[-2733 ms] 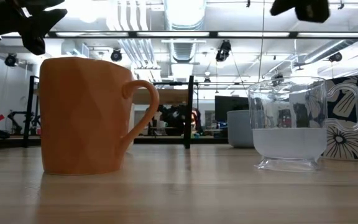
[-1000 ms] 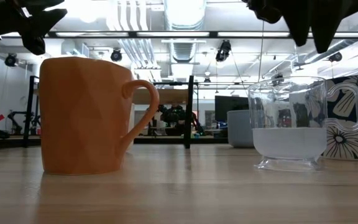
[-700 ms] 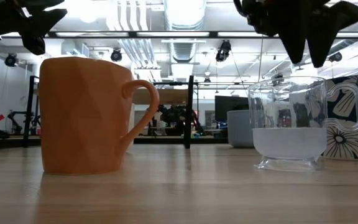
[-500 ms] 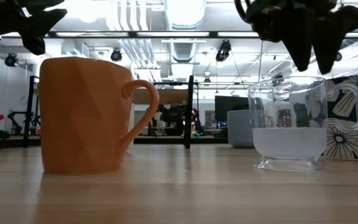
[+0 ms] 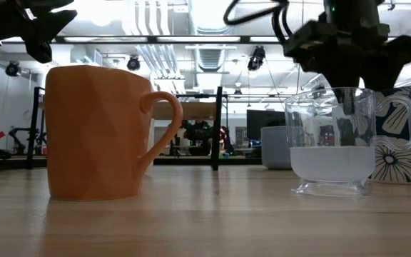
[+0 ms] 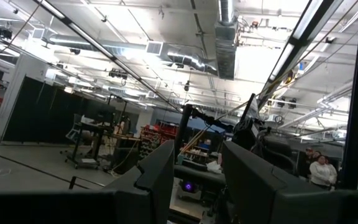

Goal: Stack small to large cups/mugs on shelf
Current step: Put the blue patterned mug on the shelf

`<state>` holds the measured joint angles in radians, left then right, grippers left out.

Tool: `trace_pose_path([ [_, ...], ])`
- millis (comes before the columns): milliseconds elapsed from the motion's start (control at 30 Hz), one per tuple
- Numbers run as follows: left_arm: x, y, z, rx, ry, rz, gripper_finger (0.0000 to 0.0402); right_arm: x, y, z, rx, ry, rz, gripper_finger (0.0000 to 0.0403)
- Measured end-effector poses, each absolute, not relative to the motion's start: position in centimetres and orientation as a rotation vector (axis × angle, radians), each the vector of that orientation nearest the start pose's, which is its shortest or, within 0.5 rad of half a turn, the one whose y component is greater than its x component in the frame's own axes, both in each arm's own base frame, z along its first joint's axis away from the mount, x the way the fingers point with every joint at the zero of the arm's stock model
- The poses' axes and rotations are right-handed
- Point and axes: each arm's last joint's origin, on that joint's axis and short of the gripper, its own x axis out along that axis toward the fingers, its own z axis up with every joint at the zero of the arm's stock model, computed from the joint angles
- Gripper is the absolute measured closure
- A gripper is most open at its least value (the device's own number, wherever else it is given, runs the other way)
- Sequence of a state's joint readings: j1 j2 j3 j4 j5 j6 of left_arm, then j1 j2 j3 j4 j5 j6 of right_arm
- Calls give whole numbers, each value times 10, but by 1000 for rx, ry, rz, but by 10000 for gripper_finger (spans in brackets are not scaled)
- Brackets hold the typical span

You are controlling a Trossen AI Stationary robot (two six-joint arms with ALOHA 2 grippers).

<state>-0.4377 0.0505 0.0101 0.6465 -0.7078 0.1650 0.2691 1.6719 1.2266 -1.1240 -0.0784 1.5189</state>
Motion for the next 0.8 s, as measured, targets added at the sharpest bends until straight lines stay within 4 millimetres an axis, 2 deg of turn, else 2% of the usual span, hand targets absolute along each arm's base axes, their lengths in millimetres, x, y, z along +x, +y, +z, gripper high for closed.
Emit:
trace_pose_path([
  [133,78,-16,218,-169,-486,302,279,282,80,216,1025,1416,-935,207],
  [267,78,-16,218,-169,-486,302,279,282,81,216,1027,1415,-931,230],
  [800,78,-16,218,-169,-486,302,279,283,81,217,1032,1413,-925,372],
])
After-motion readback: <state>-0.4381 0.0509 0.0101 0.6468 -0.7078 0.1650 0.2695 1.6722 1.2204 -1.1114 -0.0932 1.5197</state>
